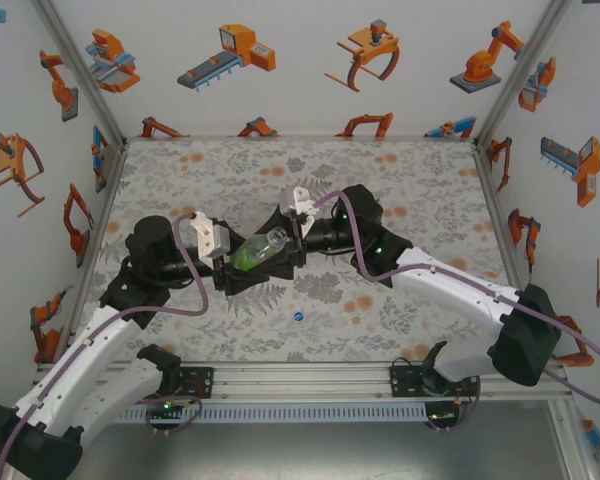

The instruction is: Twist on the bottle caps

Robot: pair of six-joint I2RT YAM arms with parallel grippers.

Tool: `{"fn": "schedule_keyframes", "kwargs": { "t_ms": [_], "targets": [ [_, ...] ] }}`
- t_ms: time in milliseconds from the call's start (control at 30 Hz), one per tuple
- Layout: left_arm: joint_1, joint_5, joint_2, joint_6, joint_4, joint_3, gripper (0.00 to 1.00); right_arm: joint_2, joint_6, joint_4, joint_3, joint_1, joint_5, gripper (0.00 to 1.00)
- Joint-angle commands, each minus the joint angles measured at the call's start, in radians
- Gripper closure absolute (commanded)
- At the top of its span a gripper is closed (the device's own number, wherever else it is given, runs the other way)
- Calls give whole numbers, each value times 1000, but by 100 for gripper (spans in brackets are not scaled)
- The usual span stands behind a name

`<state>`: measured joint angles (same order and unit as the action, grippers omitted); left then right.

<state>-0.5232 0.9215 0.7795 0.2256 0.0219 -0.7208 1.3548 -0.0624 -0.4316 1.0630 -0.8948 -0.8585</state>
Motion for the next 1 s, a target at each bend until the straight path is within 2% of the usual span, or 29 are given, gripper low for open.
{"fn": "schedule_keyframes", "kwargs": {
  "t_ms": [0,233,367,467,567,667,733,800,867,967],
  "targets": [
    [-1,32,2,21,19,-28,53,-57,22,2,21,-9,14,43],
    [-2,33,3,24,24,-29,54,-109,74,81,10,-9,56,37],
    [-1,35,3,24,25,-31,54,-126,94,110,9,-8,66,36],
    [-1,35,3,24,25,-31,54,-125,104,127,13,-9,64,42],
    [-2,34,4,24,25,-31,53,-120,104,127,15,-9,60,56],
    [-2,34,4,24,26,-31,46,-116,101,112,16,-9,55,69],
    [-1,33,4,23,26,-32,28,-116,101,105,18,-10,57,74],
    [-1,28,3,20,26,-31,15,-114,99,103,20,-10,56,76],
    [-2,28,2,19,25,-31,11,-112,97,97,19,-10,56,77],
    [-2,28,4,17,24,-32,10,-107,94,90,22,-12,54,77]
  ]
}}
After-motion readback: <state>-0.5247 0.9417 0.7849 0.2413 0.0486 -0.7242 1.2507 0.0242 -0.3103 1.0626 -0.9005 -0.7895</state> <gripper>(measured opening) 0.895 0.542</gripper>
